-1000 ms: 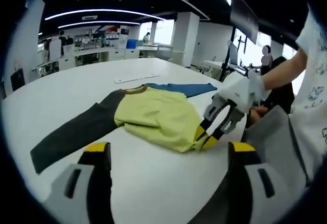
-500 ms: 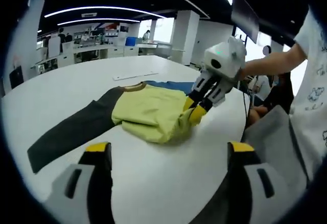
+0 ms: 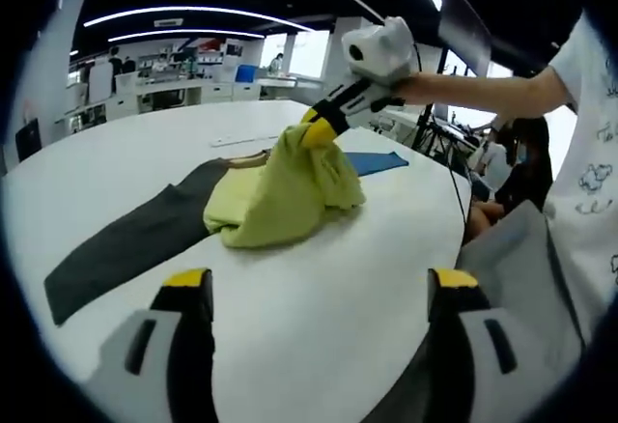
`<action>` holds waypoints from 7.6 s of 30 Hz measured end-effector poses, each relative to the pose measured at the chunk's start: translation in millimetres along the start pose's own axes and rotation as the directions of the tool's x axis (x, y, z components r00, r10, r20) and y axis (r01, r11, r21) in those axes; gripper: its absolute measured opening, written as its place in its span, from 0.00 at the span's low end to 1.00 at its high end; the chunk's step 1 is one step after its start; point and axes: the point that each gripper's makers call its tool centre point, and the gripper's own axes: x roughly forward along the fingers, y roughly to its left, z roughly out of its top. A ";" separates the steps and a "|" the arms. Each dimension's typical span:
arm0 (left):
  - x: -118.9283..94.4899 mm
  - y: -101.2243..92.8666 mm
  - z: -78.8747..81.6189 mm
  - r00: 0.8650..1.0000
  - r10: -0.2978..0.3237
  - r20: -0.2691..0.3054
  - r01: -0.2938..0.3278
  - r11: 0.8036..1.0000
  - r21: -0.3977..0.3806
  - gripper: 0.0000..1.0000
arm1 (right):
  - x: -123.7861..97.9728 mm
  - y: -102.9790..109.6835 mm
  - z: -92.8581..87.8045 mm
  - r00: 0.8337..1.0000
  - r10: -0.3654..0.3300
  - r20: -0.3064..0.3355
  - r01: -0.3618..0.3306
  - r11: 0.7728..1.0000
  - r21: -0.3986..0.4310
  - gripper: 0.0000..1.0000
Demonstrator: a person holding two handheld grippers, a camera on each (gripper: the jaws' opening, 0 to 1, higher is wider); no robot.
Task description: Fold the garment on the visible template until the final outline fits inside the template.
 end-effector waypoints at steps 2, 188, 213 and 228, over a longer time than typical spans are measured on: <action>1.0 0.0 -0.5 1.000 -0.001 0.000 0.001 1.000 -0.003 0.88 | 2.6 -14.6 -1.2 1.000 -0.029 -0.003 0.029 0.999 0.016 0.01; 177.8 36.7 28.4 0.957 0.075 -0.280 0.094 0.832 0.546 0.00 | 5.7 49.6 -132.3 0.996 -0.071 -0.052 0.084 0.947 0.310 0.00; 59.6 53.0 -7.2 0.966 0.122 -0.227 -0.073 0.974 0.212 0.00 | -66.3 82.0 -155.8 0.996 -0.050 -0.080 0.071 0.953 0.293 0.00; 8.6 51.0 -54.5 0.944 0.142 -0.296 -0.098 0.982 0.160 0.00 | -99.3 115.7 -196.7 0.989 -0.038 -0.143 0.086 0.935 0.345 0.00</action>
